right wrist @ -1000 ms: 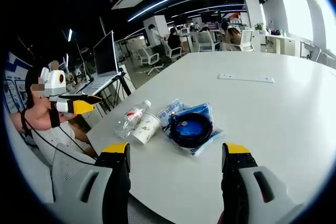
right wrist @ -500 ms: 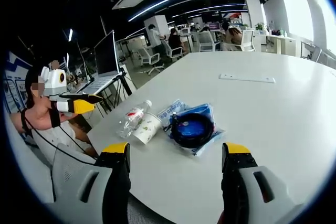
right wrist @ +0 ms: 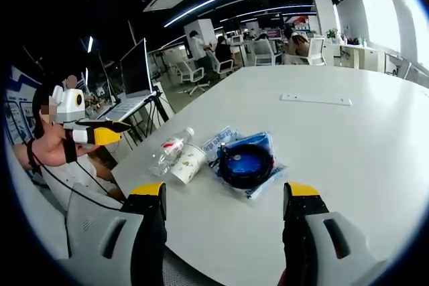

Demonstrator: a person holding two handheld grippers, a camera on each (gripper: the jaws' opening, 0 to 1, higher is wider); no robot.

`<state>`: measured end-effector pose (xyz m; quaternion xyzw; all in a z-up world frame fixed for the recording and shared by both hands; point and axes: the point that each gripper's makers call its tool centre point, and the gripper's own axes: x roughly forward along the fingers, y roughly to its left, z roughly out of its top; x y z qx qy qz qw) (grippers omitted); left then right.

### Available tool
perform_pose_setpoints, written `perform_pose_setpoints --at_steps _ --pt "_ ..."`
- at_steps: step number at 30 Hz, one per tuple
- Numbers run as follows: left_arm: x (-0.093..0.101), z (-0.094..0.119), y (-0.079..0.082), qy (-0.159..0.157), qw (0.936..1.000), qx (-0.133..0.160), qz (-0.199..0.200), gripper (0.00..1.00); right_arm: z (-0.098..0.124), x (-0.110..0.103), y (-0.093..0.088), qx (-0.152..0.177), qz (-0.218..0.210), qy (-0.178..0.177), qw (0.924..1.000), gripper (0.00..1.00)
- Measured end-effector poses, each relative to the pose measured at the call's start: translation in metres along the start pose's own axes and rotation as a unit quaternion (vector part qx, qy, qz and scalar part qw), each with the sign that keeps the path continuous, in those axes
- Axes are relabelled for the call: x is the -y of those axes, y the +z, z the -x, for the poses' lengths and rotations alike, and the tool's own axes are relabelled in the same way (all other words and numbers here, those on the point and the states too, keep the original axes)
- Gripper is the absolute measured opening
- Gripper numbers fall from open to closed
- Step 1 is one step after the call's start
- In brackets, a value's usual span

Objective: Arrange the tabletop items into an orderly group along one side of the table until the central work area is clear of visible clutter.

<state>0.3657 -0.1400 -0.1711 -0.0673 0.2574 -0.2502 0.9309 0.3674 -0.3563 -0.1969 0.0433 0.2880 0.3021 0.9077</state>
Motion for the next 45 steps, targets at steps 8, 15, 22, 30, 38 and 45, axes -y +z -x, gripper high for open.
perform_pose_setpoints --at_steps 8,15,22,30,38,45 --pt "-0.002 0.000 -0.002 0.001 1.0000 -0.001 0.001 0.58 -0.001 0.000 -0.002 -0.001 -0.002 0.000 1.0000 0.70" --pt "-0.003 -0.003 -0.004 0.002 1.0000 -0.005 0.001 0.58 0.001 0.001 -0.003 -0.002 -0.004 -0.001 1.0000 0.70" --pt "-0.006 -0.005 -0.004 0.004 1.0000 -0.005 0.005 0.58 0.003 0.003 -0.004 -0.005 -0.003 -0.005 1.0000 0.71" --pt "-0.015 -0.012 -0.006 0.010 0.9999 -0.008 0.012 0.57 0.006 0.005 -0.007 -0.009 -0.004 -0.008 0.9999 0.71" --pt "-0.030 -0.019 -0.008 0.024 0.9995 -0.015 0.016 0.57 0.007 0.011 -0.011 -0.012 -0.007 -0.011 0.9998 0.71" --pt "-0.042 -0.027 -0.008 0.031 0.9992 -0.021 0.018 0.57 0.009 0.017 -0.014 -0.014 -0.013 -0.017 0.9997 0.71"
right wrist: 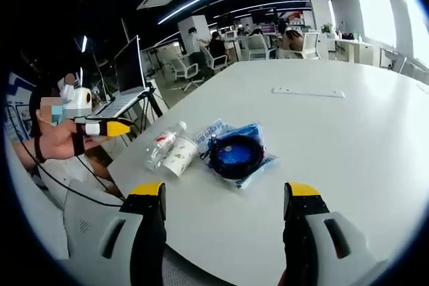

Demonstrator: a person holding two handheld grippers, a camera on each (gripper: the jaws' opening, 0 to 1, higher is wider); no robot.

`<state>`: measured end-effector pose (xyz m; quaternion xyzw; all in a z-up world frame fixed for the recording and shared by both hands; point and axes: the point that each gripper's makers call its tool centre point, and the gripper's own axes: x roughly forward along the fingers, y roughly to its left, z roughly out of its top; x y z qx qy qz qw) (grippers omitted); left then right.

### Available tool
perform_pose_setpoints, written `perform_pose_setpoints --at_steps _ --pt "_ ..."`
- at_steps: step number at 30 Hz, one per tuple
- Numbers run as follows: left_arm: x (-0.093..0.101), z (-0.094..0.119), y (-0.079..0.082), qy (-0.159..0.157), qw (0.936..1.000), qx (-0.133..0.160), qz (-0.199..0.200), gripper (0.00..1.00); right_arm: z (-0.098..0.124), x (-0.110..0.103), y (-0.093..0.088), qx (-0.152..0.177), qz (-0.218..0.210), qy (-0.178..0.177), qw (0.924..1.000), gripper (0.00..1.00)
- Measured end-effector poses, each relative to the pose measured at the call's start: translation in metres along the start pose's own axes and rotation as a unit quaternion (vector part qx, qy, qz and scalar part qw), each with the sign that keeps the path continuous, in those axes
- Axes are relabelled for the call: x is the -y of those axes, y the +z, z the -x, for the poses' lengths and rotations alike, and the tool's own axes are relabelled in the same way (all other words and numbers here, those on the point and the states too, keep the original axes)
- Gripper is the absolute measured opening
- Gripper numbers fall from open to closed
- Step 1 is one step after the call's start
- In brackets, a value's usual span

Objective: Arrange the tabletop items into an orderly group along one side of the table until the central work area is clear of visible clutter.

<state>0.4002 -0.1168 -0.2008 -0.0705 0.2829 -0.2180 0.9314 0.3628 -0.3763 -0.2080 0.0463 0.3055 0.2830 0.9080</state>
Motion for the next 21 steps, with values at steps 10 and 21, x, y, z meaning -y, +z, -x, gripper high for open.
perform_pose_setpoints --at_steps 10,21 --pt "-0.021 -0.019 -0.015 0.017 0.9995 -0.025 0.005 0.57 0.001 0.008 -0.002 -0.002 -0.006 -0.007 1.0000 0.71" --pt "-0.053 -0.037 -0.025 0.046 0.9976 -0.050 0.016 0.55 -0.003 0.012 -0.001 -0.005 -0.010 -0.009 0.9999 0.71"
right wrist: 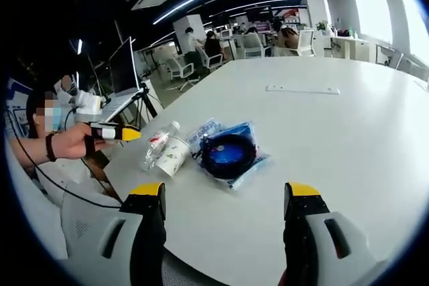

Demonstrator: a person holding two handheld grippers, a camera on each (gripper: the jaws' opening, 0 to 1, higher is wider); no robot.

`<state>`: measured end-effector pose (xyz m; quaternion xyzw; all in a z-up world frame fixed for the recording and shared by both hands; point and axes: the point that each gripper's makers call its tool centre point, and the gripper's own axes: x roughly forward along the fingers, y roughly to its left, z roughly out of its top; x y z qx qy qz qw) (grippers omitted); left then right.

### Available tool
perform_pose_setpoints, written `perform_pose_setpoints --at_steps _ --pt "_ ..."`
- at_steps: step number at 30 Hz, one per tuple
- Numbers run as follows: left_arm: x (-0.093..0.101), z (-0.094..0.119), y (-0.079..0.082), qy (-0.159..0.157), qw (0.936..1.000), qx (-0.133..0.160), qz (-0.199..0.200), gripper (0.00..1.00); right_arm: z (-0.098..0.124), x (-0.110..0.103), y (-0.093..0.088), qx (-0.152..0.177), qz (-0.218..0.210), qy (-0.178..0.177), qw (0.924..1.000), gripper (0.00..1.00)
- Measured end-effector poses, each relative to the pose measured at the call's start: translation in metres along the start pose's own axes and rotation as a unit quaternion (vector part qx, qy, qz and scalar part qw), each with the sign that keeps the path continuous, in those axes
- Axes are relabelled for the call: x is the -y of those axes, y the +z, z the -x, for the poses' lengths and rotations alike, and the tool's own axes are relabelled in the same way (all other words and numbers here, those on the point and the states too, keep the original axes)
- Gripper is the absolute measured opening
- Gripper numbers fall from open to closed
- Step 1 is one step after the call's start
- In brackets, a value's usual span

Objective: Arrange the tabletop items into an orderly group along one side of the table until the central work area is clear of visible clutter.

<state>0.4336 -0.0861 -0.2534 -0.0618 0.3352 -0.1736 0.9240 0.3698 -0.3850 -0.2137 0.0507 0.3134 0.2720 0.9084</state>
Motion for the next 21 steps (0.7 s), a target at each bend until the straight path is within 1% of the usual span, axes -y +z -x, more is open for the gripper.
perform_pose_setpoints --at_steps 5,9,13,14,15,17,18,19,21 --pt "-0.003 -0.009 -0.005 0.002 0.9998 -0.018 -0.003 0.55 -0.002 -0.003 -0.007 -0.009 -0.001 0.004 1.0000 0.71" --pt "-0.005 -0.016 -0.006 0.003 0.9997 -0.025 -0.004 0.55 -0.003 -0.005 -0.010 -0.011 -0.003 0.007 0.9999 0.71" --pt "-0.005 -0.024 -0.008 0.004 0.9991 -0.041 -0.009 0.55 -0.004 -0.006 -0.011 -0.013 -0.003 0.009 0.9999 0.71" --pt "-0.005 -0.026 -0.010 0.006 0.9989 -0.046 -0.006 0.55 -0.004 -0.006 -0.011 -0.013 -0.003 0.009 0.9999 0.71" --pt "-0.007 -0.027 -0.014 0.013 0.9982 -0.058 0.001 0.54 -0.004 -0.006 -0.011 -0.013 -0.004 0.009 0.9999 0.71" --pt "-0.007 -0.032 -0.015 0.014 0.9979 -0.063 0.005 0.55 -0.005 -0.005 -0.011 -0.013 -0.005 0.008 0.9999 0.71" --pt "-0.009 -0.033 -0.018 0.022 0.9969 -0.076 0.000 0.55 -0.005 -0.005 -0.012 -0.014 -0.006 0.008 0.9999 0.71" --pt "-0.010 -0.036 -0.019 0.024 0.9964 -0.081 -0.003 0.54 -0.005 -0.004 -0.012 -0.014 -0.005 0.008 0.9999 0.71" --pt "-0.011 -0.040 -0.021 0.027 0.9956 -0.090 0.002 0.54 -0.005 -0.004 -0.012 -0.015 -0.006 0.008 0.9998 0.71"
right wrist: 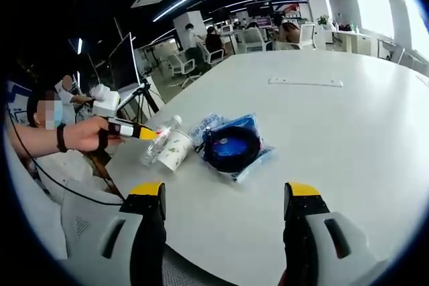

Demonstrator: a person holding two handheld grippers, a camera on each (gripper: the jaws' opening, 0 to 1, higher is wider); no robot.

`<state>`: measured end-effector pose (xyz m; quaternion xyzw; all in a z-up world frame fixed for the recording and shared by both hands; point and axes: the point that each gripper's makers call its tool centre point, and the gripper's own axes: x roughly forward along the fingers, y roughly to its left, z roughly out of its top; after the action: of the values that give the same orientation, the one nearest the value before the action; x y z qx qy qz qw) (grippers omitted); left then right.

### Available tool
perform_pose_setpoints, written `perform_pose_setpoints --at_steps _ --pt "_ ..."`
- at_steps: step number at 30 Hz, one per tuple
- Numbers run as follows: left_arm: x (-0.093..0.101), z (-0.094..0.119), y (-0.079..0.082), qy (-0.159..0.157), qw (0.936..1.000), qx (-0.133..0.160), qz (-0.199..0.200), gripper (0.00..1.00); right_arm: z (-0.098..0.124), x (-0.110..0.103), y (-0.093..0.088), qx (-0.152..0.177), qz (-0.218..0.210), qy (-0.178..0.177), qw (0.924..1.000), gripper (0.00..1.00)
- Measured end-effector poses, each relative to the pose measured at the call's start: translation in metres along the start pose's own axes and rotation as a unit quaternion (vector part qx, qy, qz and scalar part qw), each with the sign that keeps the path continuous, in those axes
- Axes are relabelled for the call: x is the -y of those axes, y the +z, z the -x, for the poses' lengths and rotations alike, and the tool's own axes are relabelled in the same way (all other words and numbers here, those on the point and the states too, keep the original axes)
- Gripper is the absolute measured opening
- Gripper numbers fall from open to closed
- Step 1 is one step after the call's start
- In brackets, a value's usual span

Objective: Arrange the tabletop items into an orderly group along one side of the table until the central work area is clear of visible clutter.

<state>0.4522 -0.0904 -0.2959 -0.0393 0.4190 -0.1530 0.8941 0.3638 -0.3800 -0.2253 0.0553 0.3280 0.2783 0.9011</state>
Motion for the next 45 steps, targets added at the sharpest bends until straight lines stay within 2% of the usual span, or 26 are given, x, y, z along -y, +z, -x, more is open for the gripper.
perform_pose_setpoints --at_steps 5,6,7,16,19,24,34,45 --pt "-0.001 -0.010 -0.003 0.002 0.9996 -0.026 0.006 0.53 0.000 0.001 -0.001 -0.002 -0.001 0.000 1.0000 0.71" --pt "-0.001 -0.010 -0.009 0.004 0.9987 -0.050 0.005 0.52 -0.001 0.001 -0.001 -0.002 -0.001 0.000 1.0000 0.71" --pt "-0.002 -0.013 -0.010 0.005 0.9984 -0.057 0.005 0.52 -0.001 0.001 -0.002 -0.003 -0.001 0.001 1.0000 0.71" --pt "0.001 -0.025 -0.008 0.005 0.9956 -0.093 0.007 0.52 -0.001 0.003 -0.005 -0.005 -0.001 -0.002 1.0000 0.72" --pt "0.003 -0.031 -0.012 0.002 0.9927 -0.119 0.015 0.52 0.000 0.003 -0.005 -0.004 -0.003 -0.001 1.0000 0.71" --pt "0.006 -0.034 -0.016 0.007 0.9900 -0.140 0.013 0.50 0.001 0.004 -0.006 -0.006 -0.003 -0.004 1.0000 0.71" --pt "0.009 -0.027 -0.018 0.017 0.9889 -0.144 0.034 0.45 0.002 0.006 -0.008 -0.007 -0.004 -0.005 0.9999 0.71" --pt "0.007 -0.025 -0.013 0.018 0.9915 -0.124 0.036 0.40 0.001 0.003 -0.006 -0.002 0.000 0.000 1.0000 0.70"
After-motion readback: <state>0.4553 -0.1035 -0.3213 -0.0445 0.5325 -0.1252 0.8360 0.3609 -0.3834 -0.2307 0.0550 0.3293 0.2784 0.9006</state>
